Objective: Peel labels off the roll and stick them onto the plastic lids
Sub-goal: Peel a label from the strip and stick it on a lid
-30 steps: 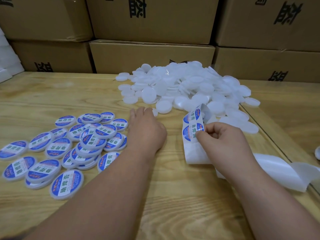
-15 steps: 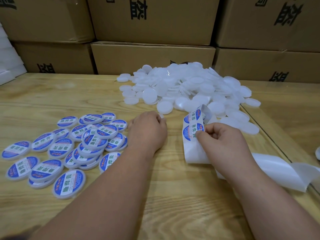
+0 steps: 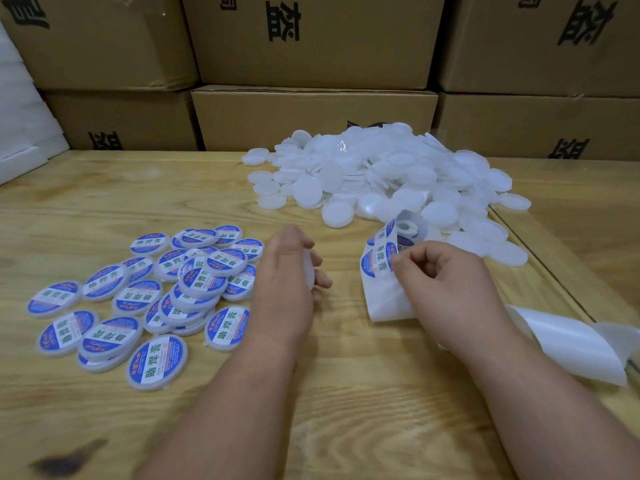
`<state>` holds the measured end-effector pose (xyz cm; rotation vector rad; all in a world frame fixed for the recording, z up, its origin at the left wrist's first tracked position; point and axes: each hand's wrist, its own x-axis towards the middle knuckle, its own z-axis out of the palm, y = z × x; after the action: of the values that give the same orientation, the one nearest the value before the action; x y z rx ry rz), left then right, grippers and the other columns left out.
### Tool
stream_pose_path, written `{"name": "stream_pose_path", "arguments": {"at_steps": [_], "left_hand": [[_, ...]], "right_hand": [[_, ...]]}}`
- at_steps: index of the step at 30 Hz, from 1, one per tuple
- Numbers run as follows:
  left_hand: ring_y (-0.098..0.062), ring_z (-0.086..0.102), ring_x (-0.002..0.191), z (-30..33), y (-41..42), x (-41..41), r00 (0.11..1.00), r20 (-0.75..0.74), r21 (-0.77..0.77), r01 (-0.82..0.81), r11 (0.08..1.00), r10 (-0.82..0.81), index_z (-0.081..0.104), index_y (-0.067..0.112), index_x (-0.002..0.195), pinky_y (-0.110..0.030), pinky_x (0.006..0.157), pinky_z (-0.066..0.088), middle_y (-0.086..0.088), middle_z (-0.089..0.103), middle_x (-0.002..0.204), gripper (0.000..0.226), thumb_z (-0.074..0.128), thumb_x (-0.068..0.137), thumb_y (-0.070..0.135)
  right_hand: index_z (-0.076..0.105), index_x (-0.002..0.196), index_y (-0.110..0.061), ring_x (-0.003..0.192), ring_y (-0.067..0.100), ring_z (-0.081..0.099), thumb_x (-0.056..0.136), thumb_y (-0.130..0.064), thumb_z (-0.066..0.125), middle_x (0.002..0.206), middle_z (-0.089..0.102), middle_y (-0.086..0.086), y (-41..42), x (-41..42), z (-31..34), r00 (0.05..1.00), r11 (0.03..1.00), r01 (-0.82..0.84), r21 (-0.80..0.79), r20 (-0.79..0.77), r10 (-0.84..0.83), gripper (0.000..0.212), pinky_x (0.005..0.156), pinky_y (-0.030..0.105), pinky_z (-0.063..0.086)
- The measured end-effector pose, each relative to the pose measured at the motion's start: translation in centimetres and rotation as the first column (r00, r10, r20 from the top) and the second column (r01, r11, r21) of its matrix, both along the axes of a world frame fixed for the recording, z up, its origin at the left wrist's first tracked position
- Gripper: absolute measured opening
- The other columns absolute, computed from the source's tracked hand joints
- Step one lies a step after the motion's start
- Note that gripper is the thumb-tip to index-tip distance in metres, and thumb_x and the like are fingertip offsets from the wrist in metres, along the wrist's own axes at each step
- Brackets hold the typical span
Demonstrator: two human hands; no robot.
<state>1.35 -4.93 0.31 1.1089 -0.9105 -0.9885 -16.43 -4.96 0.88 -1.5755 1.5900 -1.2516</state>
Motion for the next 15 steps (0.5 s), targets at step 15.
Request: {"name": "stream_pose_path", "arguments": {"at_steps": [15], "left_hand": [[-0.002, 0.064, 0.094, -0.1, -0.5, -1.4, 0.787, 0.609, -0.187, 0.262, 0.947, -0.097, 0.061, 0.043, 0.096, -0.006, 0.071, 0.04, 0.014, 0.069, 0.092, 0.029, 0.077, 0.085, 0.022]], "right_hand": [[0.074, 0.082, -0.028, 0.069, -0.002, 0.062, 0.096, -0.03, 0.068, 0.075, 0.072, -0.016, -0.4, 0.3, -0.6, 0.991, 0.989, -0.135, -0.065, -0.01, 0.135, 0.016, 0.062, 0.014, 0.046]]}}
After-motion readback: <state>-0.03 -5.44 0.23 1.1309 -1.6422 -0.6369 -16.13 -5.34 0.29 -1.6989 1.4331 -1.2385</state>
